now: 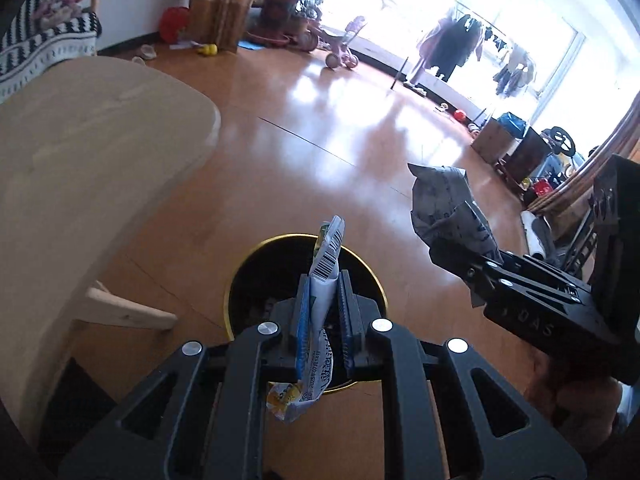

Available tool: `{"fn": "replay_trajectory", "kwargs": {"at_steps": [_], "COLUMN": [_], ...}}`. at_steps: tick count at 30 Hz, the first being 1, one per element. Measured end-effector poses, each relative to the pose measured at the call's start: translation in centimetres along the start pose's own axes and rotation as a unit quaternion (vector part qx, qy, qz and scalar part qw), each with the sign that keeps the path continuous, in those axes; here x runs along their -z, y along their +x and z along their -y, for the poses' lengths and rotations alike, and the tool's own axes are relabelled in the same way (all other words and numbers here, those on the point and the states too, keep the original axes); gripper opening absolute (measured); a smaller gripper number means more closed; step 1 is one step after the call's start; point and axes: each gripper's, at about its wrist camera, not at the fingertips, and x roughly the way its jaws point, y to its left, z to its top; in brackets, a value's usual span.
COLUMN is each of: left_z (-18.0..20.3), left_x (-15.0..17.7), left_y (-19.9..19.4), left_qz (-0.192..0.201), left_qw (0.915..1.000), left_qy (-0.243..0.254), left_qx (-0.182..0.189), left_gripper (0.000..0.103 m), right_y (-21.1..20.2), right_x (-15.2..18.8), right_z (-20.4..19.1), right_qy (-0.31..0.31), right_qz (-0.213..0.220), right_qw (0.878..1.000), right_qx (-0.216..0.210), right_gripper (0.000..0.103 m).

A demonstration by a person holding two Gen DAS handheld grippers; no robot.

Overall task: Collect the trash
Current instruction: 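Carry the wrapper strip and newspaper over the bin, then open both tools over the bin to drop the strip and newspaper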

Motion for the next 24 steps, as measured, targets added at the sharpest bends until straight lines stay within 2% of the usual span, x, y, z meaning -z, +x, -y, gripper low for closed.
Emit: {"fn": "replay_trajectory", "kwargs": {"at_steps": [7,11,13,14,15,17,24], "left_z": [0.3,0.0,-0.1,-0.1,-0.2,-0.4,-1.3], "left_x": [-0.3,-0.6,-0.6,-0.6,-0.6,-0.4,-0.2], "left_y": [2.2,3.3,3.8,3.9,3.8,3.2,2.1], "left_qz": [-0.011,-0.019,-0.024,-0.024,-0.023,-0.008,-0.001], "left_qw": [0.9999,0.9998,0.9996,0.9996,0.9996,0.9997,0.9995], "left_qy": [0.0,-0.007,-0.011,-0.013,-0.014,-0.02,-0.033], "left_qx": [0.003,0.004,0.006,0.006,0.007,0.009,0.001], "left_gripper": [0.013,0.013,0.017,0.031,0.054,0.072,0.073], "right_y": [0.5,0.9,1.0,1.0,1.0,1.1,1.5], "right_x": [0.2,0.2,0.1,0.0,0.0,-0.1,0.2], "right_z": [1.8,1.6,1.6,1.3,1.4,1.4,0.8], "right_qy": [0.016,0.018,0.019,0.019,0.02,0.021,0.021], "right_qz": [-0.006,-0.009,-0.009,-0.01,-0.01,-0.011,-0.021], "right_qw": [1.0,1.0,1.0,1.0,1.0,1.0,1.0], "right_qx": [0.003,0.003,0.002,0.003,0.003,0.003,-0.001], "right_gripper": [0.039,0.039,0.039,0.039,0.039,0.039,0.039]}}
